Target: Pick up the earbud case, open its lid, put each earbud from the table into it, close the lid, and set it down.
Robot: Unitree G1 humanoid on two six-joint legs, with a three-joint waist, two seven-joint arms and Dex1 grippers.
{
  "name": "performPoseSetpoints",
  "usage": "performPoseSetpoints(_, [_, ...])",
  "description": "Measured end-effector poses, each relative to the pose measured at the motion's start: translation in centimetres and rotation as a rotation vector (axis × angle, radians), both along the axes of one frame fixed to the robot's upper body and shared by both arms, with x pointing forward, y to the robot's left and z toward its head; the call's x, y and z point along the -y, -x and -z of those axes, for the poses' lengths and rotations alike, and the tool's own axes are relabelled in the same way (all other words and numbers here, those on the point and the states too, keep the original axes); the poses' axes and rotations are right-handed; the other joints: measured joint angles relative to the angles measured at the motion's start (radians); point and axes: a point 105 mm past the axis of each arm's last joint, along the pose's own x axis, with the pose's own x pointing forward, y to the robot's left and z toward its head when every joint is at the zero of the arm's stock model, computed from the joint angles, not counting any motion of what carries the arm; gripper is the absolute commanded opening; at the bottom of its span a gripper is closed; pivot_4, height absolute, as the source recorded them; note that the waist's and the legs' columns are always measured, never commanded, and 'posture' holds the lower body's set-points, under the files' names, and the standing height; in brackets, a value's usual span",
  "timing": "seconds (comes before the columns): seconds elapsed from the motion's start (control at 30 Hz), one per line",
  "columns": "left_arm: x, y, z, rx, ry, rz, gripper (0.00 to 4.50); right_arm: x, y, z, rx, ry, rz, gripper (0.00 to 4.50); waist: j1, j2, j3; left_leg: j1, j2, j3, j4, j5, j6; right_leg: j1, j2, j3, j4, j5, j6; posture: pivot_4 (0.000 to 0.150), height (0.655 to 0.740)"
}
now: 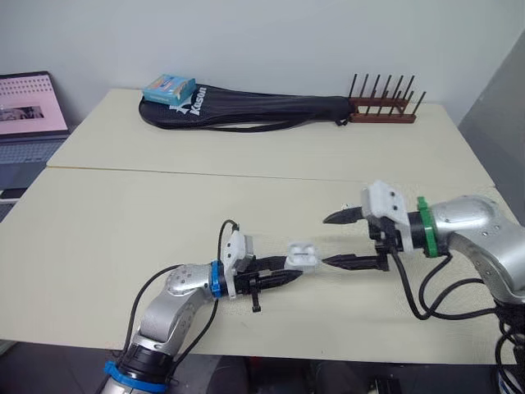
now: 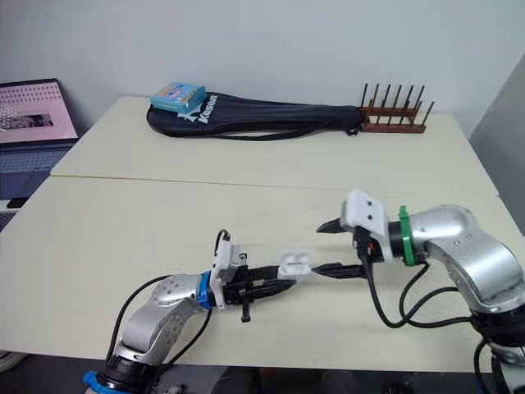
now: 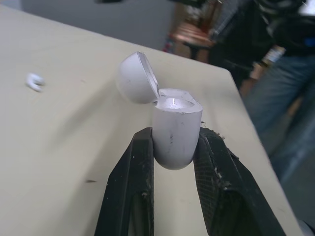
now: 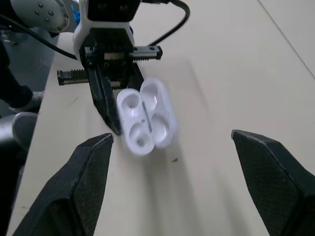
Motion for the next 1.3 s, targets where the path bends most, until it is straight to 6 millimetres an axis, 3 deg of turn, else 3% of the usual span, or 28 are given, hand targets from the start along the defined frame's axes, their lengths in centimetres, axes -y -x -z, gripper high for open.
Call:
performPoseSetpoints(0.13, [-1.1, -1.4, -0.2, 0.042, 0.036, -0.160, 0.75, 2.3, -0.4, -0.4, 0.121, -0.096, 0.092, 4.01, -0.003, 0.000, 0.000, 0.001, 0.000, 0.001, 0.000, 0.000, 0.000, 0.001, 0.000, 0.001, 0.001, 0.000, 0.000, 0.150, 0.7087])
performPoseSetpoints(0.23, [-2.9, -2.2, -0.2, 0.066, 0.050, -0.298, 0.75, 6.2, -0.4, 0.5, 0.120, -0.144, 0.256, 4.01, -0.002, 0.000, 0.000, 0.001, 0.000, 0.001, 0.000, 0.000, 0.000, 0.001, 0.000, 0.001, 0.000, 0.000, 0.000, 0.150, 0.7087])
performPoseSetpoints(0.37, [-5.2, -2.5, 0.2, 0.059, 0.050, -0.423, 0.75, 10.3, 1.2, 2.3, 0.077, -0.135, 0.409, 4.01, -0.001, 0.000, 0.000, 0.002, 0.000, 0.001, 0.000, 0.000, 0.000, 0.002, 0.000, 0.001, 0.001, 0.000, 0.000, 0.150, 0.7087])
performPoseSetpoints(0.67, [-7.7, -3.1, -0.5, 0.092, 0.036, -0.530, 0.75, 17.8, 5.0, 5.9, 0.003, 0.008, 0.636, 4.01, -0.005, -0.002, 0.001, 0.017, 0.000, 0.005, -0.003, 0.000, 0.000, 0.015, 0.000, 0.005, -0.002, -0.001, 0.001, 0.150, 0.7087])
performPoseSetpoints(0.83, [-8.0, -3.2, -0.6, 0.096, 0.030, -0.538, 0.75, 19.3, 6.0, 7.6, -0.007, 0.050, 0.674, 4.01, -0.007, -0.002, 0.001, 0.017, 0.000, 0.008, -0.003, 0.000, 0.000, 0.015, 0.000, 0.008, -0.002, -0.001, 0.001, 0.150, 0.7087])
performPoseSetpoints(0.9, [-8.2, -3.1, -0.5, 0.097, 0.025, -0.543, 0.75, 20.1, 6.3, 7.8, 0.002, 0.056, 0.693, 4.50, -0.006, -0.002, 0.001, 0.017, 0.000, 0.008, -0.003, 0.000, 0.000, 0.015, 0.000, 0.008, -0.002, -0.001, 0.001, 0.150, 0.7087])
performPoseSetpoints(1.3, [-8.8, -3.2, -0.4, 0.093, 0.011, -0.555, 0.75, 21.3, 6.5, 8.0, 0.023, 0.069, 0.714, 4.50, -0.006, -0.002, 0.001, 0.017, 0.000, 0.010, -0.003, 0.000, 0.000, 0.014, 0.000, 0.009, -0.002, -0.001, 0.001, 0.150, 0.7087])
